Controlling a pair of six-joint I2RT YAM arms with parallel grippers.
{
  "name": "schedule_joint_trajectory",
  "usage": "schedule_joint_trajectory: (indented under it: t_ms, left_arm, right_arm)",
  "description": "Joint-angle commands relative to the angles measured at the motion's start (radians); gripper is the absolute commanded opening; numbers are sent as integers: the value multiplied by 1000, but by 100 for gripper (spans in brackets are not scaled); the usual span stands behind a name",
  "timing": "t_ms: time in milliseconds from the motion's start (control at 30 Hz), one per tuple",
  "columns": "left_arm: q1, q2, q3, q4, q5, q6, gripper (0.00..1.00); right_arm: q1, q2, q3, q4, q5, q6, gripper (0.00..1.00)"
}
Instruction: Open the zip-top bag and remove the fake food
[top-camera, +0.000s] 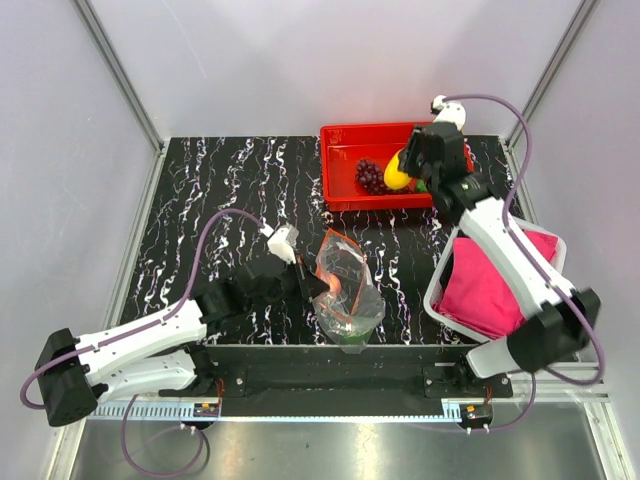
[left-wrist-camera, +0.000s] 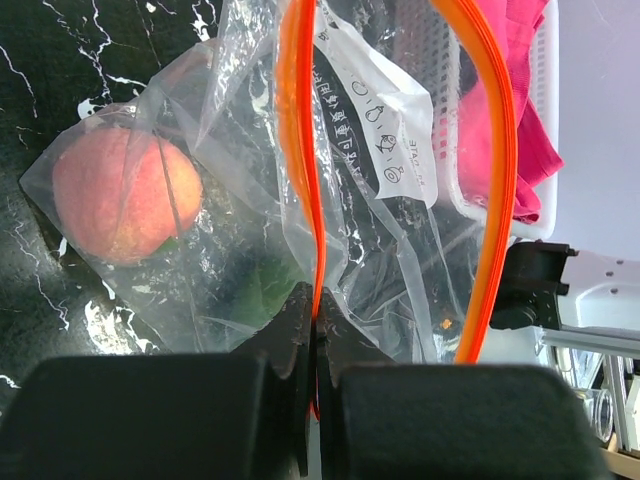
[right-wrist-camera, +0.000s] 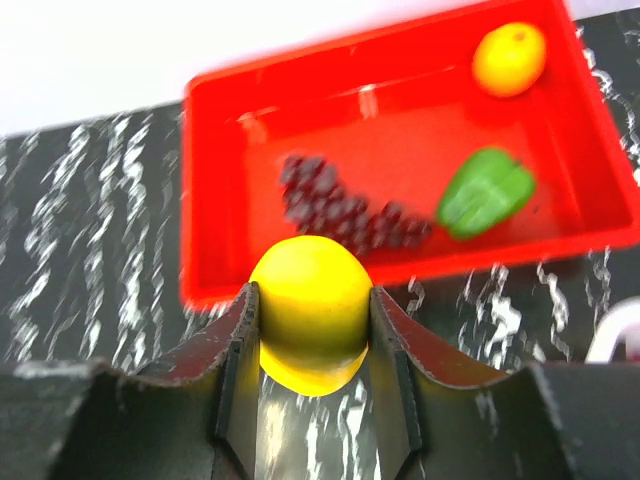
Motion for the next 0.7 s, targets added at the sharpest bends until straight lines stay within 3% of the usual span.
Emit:
schedule_joint_trajectory:
  t_ms: [0, 267, 500, 633, 667]
  left_arm:
    - [4, -14, -22, 86, 18, 28, 0]
    - [4, 19, 21, 125, 110, 155, 0]
    - [4, 6, -17, 198, 112, 169, 0]
    - [4, 32, -11, 211, 89, 180, 0]
    - [3, 38, -9, 209, 81, 168, 0]
  right_arm:
    - [-90, 155, 124, 160, -76, -35, 0]
    - [-291, 555, 356, 229, -198, 50, 0]
    - [-365, 859, 632, 214, -340, 142, 2]
    - [-377, 991, 741, 174, -390, 188, 8]
    - [-378, 1010, 779, 168, -401, 189, 16]
